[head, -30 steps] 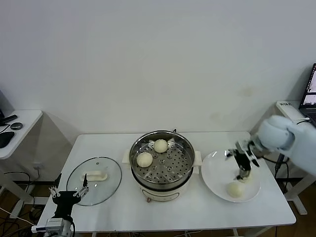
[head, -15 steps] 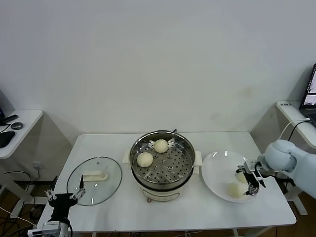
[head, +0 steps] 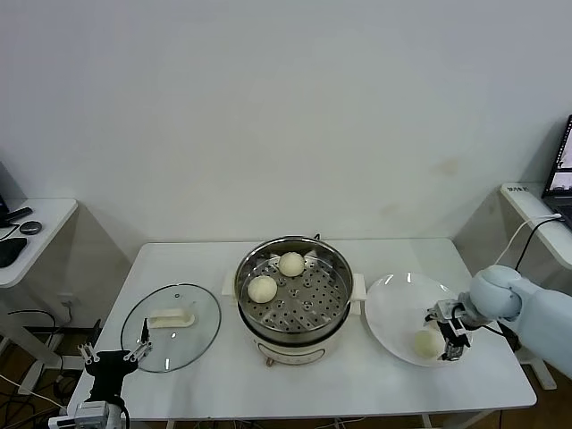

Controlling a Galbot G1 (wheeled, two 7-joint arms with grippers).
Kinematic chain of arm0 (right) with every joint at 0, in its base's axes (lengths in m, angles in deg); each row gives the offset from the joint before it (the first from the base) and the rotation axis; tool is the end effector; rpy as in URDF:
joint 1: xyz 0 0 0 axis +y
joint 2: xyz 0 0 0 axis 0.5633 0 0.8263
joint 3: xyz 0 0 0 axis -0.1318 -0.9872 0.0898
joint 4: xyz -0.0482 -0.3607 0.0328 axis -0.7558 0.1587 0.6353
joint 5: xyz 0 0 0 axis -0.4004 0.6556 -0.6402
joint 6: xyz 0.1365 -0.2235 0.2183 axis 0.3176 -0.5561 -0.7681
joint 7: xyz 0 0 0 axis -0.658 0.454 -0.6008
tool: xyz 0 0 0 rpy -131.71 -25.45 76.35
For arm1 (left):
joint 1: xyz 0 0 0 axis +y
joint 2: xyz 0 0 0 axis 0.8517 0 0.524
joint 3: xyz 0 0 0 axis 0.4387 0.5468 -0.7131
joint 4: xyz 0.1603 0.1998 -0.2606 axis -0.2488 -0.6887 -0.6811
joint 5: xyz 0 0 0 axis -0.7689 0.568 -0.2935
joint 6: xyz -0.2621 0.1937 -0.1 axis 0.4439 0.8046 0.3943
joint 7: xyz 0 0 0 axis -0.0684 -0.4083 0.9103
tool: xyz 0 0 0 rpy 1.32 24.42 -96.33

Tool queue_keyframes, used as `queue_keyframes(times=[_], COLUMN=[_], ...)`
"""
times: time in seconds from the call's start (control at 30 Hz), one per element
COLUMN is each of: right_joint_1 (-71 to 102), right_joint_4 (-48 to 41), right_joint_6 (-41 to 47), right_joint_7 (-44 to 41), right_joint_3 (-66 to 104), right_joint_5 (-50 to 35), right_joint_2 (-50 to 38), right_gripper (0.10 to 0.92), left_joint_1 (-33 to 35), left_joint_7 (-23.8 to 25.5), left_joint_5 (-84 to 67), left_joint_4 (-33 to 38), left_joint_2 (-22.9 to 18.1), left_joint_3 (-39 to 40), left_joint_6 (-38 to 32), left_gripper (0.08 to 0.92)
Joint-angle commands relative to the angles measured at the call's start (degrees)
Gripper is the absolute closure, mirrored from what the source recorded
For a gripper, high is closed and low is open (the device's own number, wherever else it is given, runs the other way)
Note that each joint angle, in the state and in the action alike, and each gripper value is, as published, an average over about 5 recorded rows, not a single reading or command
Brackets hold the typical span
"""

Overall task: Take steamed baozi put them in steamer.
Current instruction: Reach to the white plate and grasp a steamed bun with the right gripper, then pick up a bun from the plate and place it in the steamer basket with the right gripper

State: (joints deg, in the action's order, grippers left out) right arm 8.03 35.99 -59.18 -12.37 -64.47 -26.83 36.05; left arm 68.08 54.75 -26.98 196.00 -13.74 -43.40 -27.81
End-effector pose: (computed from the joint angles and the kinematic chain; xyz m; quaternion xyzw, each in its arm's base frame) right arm 0.4199 -0.2064 -0.2263 0.5166 -0.5177 0.5433 0.4122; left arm 0.1320 0.1146 -0.3286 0.1044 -0.9838 -0.1384 0.0453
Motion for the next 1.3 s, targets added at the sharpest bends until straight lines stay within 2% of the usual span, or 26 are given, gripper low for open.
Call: queue_keyframes(times=[0.03, 0.13, 0.37, 0.5, 0.73, 0.97, 1.1, 1.3], right_joint_1=[1.4, 1.3, 0.0, -4.4, -29.2, -52.5, -57.5, -56.3], right_joint_4=[-1.4, -1.3, -0.9, 0.3, 1.2, 0.1, 2.1, 3.2], right_joint_6=[1.0, 1.6, 2.5, 2.8, 1.6, -1.4, -5.3, -13.0], right_joint_7=[0.5, -0.2, -1.1, -2.2, -5.3, -5.5, -4.6, -2.5], right_joint_3=[0.7, 0.4, 0.3, -1.8, -14.7, -26.1, -29.6, -33.2], right_joint_5=[0.9, 0.9, 0.2, -2.2, -10.7, -22.0, -24.1, -23.1], right_joint_2=[2.2, 2.2, 1.6, 0.7, 0.5, 9.7, 17.4, 26.9], right_gripper=[0.222, 0.276, 0.474, 0.559, 0.579, 0.569, 0.567, 0.567], left_joint_1=[0.0, 0.0, 0.0, 0.0, -0.4, -1.0, -1.2, -0.8], left_joint_7=[-0.2, -0.3, -0.3, -0.5, -0.5, -0.4, -0.4, -0.7], left_joint_5=[0.1, 0.1, 0.3, 0.9, 0.7, 0.8, 0.8, 0.7], left_joint_4=[-0.1, -0.2, -0.4, -0.6, -0.5, -0.7, -0.7, -0.8], left_joint_2=[-0.1, -0.1, -0.1, 0.0, 0.4, 0.8, 0.6, 0.6], left_joint_3=[-0.1, -0.2, -0.1, -0.1, -0.1, 0.2, 0.4, -0.1], left_joint_6=[-0.2, -0.3, -0.6, -1.0, -1.0, -1.0, -1.0, -1.3], left_gripper=[0.177, 0.177, 0.177, 0.177, 0.177, 0.177, 0.177, 0.177])
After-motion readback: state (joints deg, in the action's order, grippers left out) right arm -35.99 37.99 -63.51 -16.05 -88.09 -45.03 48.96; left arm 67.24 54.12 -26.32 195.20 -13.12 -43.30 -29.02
